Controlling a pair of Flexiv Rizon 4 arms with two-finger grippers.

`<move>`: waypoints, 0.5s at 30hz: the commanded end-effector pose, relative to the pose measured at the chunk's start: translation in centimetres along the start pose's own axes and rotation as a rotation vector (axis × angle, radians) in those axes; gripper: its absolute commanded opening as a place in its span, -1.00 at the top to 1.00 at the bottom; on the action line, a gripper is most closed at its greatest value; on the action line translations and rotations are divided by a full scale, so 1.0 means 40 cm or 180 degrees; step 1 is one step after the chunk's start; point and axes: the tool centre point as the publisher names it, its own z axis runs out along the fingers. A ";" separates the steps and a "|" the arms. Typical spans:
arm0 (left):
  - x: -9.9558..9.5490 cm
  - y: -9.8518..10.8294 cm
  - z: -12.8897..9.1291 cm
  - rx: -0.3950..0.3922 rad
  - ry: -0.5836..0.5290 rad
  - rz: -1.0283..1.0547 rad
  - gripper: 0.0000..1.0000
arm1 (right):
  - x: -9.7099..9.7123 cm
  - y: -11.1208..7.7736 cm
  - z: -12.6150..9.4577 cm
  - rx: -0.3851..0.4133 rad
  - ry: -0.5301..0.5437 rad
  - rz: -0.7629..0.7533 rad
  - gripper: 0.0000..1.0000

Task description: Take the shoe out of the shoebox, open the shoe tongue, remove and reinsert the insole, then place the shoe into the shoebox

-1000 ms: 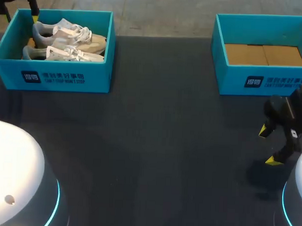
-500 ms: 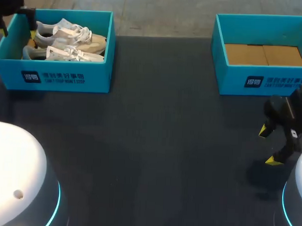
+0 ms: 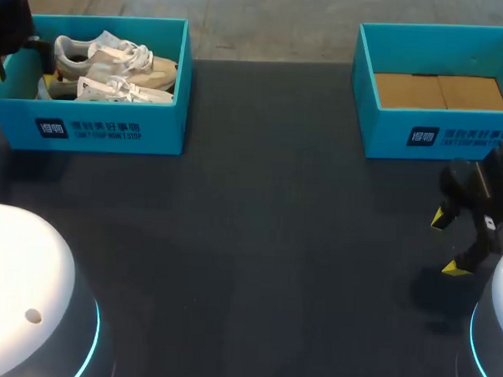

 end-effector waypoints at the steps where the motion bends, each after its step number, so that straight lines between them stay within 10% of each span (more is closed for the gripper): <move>1: 0.001 0.002 0.029 -0.0194 -0.0045 -0.0010 -1.00 | 0.002 0.000 0.002 0.0008 -0.0008 0.0004 -1.00; 15: -0.026 0.054 0.069 -0.0171 -0.0055 -0.0005 -1.00 | 0.002 0.000 0.002 0.0008 -0.0008 0.0004 -1.00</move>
